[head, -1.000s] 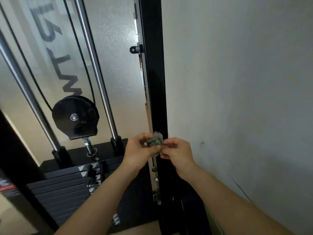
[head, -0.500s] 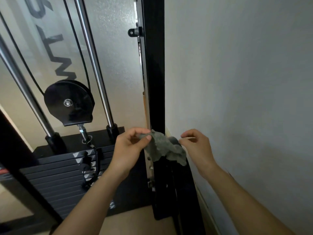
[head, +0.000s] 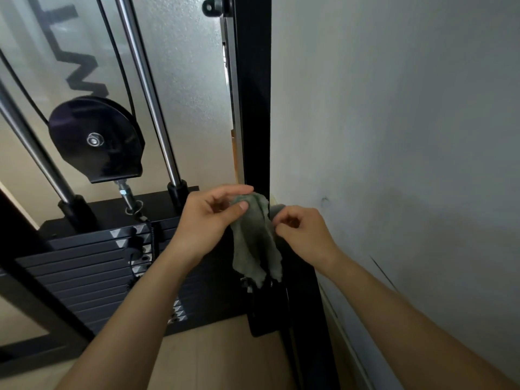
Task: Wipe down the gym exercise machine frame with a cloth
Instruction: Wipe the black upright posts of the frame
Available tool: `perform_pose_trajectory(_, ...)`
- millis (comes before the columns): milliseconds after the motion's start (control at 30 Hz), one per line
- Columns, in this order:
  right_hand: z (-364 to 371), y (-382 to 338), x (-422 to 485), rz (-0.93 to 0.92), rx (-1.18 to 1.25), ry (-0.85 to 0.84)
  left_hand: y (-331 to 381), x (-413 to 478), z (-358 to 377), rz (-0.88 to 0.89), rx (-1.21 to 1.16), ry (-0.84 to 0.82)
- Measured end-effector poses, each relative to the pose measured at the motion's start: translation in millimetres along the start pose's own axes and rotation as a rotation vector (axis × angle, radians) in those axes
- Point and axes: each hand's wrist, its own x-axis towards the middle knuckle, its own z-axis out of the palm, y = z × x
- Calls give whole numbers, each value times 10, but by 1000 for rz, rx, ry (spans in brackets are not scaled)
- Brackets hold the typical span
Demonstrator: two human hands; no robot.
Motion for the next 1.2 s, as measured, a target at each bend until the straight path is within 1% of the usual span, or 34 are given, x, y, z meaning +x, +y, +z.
perform_pose_trajectory(67, -2, -24, -17, 61, 107, -33, 1, -10, -22, 14, 3, -25)
perform_pose_trajectory(100, 6, -28, -26, 89, 180, -85, 4, -11, -16, 17, -8, -44)
perform_pose_trajectory(167, 57, -46, -40, 81, 227, -158, 9, -12, 9, 14, -37, -89)
perform_pose_trajectory(200, 91, -29, -37, 52, 206, -162, 8, -11, 23, 15, -42, -106)
perform_pose_trajectory(300, 150, 87, 15, 11, 40, -86, -6, 10, 30, 19, -32, -88)
perform_pose_trajectory(367, 112, 201, 44, 36, -39, -68, -26, 23, 4, 11, -45, -36)
perform_pose_trajectory(467, 12, 313, 26, 84, -94, -93, -99, 42, -64, -11, -24, 79)
perform_pose_trajectory(533, -63, 348, 36, 90, -134, -40, -164, 49, -104, -9, 49, 143)
perform_pose_trajectory(633, -149, 308, 157, 108, -185, 182, -271, 58, -108, 29, 253, 226)
perform_pose_trajectory(700, -149, 225, 267, 130, -135, 280, -327, 71, -71, 67, 402, 286)
perform_pose_trajectory(800, -97, 68, 398, 157, 43, 274, -384, 120, 18, 98, 608, 315)
perform_pose_trajectory(900, -50, -60, 469, 167, 268, 121, -392, 191, 91, 69, 700, 320)
perform_pose_trajectory(967, -11, -76, 484, 160, 365, 17, -381, 248, 138, 64, 669, 280)
perform_pose_trajectory(1033, 25, -58, 488, 137, 372, -37, -363, 324, 188, 37, 535, 228)
perform_pose_trajectory(1100, 37, -32, 508, 137, 373, -28, -344, 390, 240, 1, 413, 194)
perform_pose_trajectory(1200, 37, -34, 543, 136, 395, 16, -355, 431, 291, -6, 307, 209)
